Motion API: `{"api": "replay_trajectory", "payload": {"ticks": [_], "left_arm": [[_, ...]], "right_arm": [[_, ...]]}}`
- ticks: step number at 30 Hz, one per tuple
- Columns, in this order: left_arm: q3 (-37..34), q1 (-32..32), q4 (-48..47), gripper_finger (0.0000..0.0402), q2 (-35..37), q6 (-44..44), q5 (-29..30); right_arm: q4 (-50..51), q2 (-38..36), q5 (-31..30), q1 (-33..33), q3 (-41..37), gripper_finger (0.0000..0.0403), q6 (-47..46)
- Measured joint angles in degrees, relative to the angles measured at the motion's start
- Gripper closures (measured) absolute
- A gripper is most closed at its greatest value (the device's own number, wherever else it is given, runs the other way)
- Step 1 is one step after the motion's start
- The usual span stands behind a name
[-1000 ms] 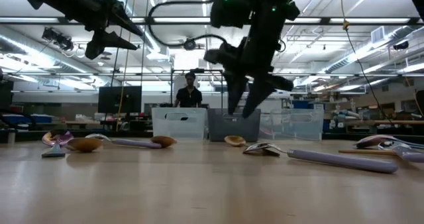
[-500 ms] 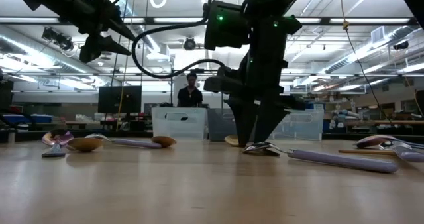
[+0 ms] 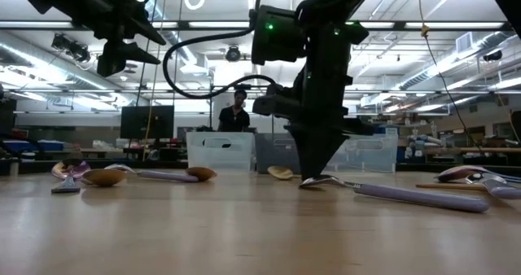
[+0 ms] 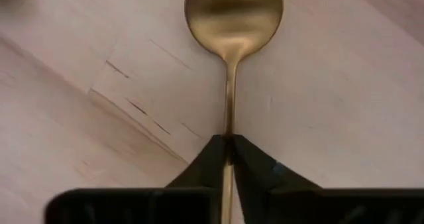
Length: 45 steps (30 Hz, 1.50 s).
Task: Sort silverware by color (type)
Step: Put the gold spoon into the black bin
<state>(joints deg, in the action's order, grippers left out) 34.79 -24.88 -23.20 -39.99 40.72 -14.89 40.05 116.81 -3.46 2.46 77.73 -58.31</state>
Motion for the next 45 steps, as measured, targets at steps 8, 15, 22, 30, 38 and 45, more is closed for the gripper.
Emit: {"api": "replay_trajectory", "payload": {"ticks": [8,15,22,30,38,45], "left_arm": [[0.0,0.0,0.0,0.0221,0.0,0.18,0.0],[0.0,-0.04,0.23,0.0221,0.0,-0.04,0.02],[0.0,-0.04,0.63,0.0221,0.0,-0.01,0.6],[0.0,-0.04,0.7,0.0221,0.0,0.2,1.78],[0.0,-0.04,1.21,0.0221,0.0,0.63,4.72],[0.0,-0.04,3.7,0.0221,-0.02,1.97,7.4]], "right_arm": [[0.16,-0.49,0.23,-0.76,-0.06,0.0385,1.32],[0.98,-3.36,-1.44,-1.73,-0.33,0.0387,2.91],[1.55,-5.42,-1.86,-2.47,-0.17,0.0387,4.4],[1.09,-9.49,-1.47,-5.31,-0.15,0.0387,7.23],[-1.93,-14.74,-0.6,-10.82,-0.11,0.0387,10.81],[-6.02,-15.8,4.85,-16.22,-0.07,0.0387,14.68]]}}
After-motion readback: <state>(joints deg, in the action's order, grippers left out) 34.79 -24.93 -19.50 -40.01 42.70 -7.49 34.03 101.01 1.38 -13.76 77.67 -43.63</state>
